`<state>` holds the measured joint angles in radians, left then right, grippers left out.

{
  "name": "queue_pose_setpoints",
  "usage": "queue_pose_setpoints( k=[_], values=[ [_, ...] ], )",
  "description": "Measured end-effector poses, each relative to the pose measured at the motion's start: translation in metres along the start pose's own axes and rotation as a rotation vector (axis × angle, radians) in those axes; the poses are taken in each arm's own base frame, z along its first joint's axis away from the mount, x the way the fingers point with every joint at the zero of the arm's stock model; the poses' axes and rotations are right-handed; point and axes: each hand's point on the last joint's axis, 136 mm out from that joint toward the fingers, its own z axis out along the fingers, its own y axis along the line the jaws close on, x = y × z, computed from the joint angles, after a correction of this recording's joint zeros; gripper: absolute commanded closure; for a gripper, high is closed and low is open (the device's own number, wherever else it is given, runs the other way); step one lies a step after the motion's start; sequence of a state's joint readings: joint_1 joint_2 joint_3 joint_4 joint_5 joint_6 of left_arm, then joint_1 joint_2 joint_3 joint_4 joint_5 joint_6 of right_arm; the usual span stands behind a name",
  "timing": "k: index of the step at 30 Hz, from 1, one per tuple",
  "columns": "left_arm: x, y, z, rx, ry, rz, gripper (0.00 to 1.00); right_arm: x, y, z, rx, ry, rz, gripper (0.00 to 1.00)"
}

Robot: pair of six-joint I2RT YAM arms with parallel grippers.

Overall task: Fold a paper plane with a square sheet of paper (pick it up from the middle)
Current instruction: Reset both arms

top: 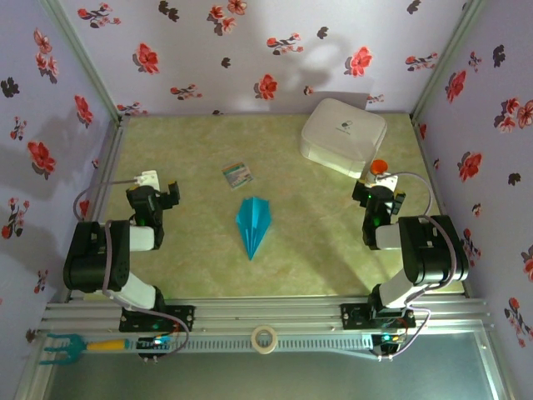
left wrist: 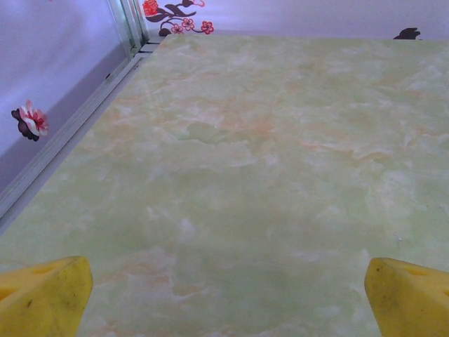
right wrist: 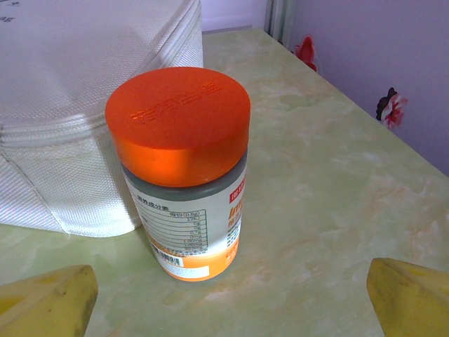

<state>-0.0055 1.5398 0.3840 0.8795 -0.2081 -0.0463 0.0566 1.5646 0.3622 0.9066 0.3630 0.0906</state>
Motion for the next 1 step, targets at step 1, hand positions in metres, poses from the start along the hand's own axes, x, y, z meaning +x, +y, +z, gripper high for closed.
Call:
queue_pose_setpoints(
  k=[1],
  values=[
    [-0.0001, 0.0, 0.0, 0.0, 0.0, 0.0, 0.0, 0.0, 0.0, 0.0, 0.0, 0.0, 0.0, 0.01]
  ],
)
